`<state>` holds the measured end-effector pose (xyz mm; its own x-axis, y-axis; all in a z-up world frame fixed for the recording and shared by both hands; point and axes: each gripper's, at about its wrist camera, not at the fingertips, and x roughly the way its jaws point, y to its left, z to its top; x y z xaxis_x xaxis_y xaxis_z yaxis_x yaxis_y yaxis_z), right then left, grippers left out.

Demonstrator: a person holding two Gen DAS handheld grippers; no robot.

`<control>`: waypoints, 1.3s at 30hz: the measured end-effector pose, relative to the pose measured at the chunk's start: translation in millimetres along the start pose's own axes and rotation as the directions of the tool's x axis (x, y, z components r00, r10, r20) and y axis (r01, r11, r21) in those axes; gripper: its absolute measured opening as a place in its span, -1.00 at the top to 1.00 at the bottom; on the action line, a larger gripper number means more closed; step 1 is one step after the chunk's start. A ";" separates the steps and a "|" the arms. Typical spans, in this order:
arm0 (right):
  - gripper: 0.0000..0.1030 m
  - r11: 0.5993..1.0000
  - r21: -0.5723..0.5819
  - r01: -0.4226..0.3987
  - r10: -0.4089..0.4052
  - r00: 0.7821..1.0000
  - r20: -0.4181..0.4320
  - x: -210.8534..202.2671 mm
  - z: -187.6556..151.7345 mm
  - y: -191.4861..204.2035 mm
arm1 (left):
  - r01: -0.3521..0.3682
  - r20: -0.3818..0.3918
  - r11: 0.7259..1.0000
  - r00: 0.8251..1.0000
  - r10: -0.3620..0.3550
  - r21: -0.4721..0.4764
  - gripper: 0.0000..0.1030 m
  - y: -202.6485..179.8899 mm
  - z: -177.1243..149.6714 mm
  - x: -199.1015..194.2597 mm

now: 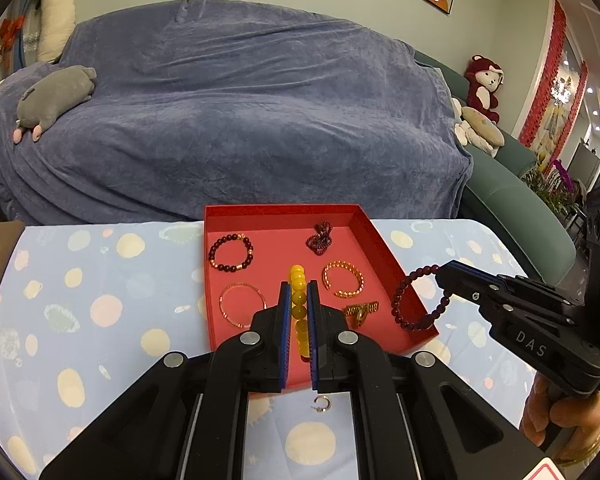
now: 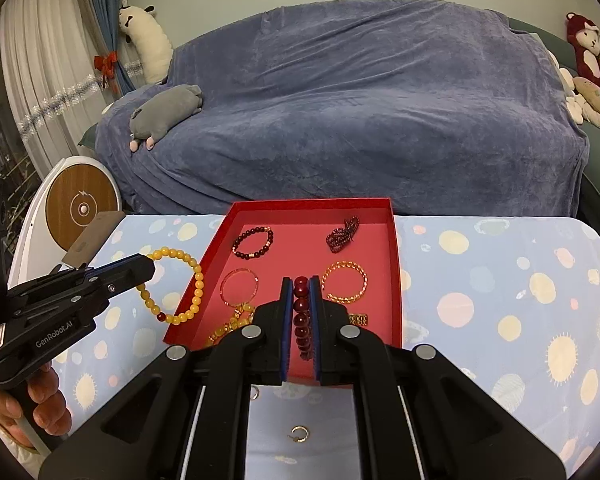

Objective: Organize jewelry
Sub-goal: 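Carry both bead bracelets into the red box and open both tools, then move both tools back from the box toward the gold hoop earrings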

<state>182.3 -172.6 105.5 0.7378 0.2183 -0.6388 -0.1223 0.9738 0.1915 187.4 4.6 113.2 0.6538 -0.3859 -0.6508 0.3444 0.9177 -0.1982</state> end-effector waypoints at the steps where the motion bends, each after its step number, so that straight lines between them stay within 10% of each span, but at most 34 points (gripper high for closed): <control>1: 0.85 1.000 0.002 -0.004 0.004 1.000 -0.003 5.3 4.1 -0.1 | 0.001 0.003 1.000 1.000 -0.001 0.002 0.89 0.4 5.9 4.9; 26: 0.83 0.999 0.036 0.001 0.005 0.986 -0.168 162.3 43.9 -11.4 | -0.037 -0.154 0.999 0.988 0.030 -0.040 0.89 31.0 47.6 150.1; 31: 0.32 0.998 0.045 0.052 -0.046 0.991 -0.124 148.3 34.3 -20.9 | -0.092 -0.160 0.995 0.983 0.086 -0.034 0.47 30.0 37.4 151.5; 39: 0.25 0.996 0.003 0.091 -0.091 0.995 -0.047 93.6 23.2 -26.5 | -0.216 -0.095 0.976 0.971 0.218 0.032 0.31 19.5 22.7 122.6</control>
<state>269.9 -179.5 57.9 0.7141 0.1317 -0.6876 -0.0529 0.9895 0.1346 289.5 -27.0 46.2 0.6464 -0.1662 -0.7447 0.2169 0.9757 -0.0294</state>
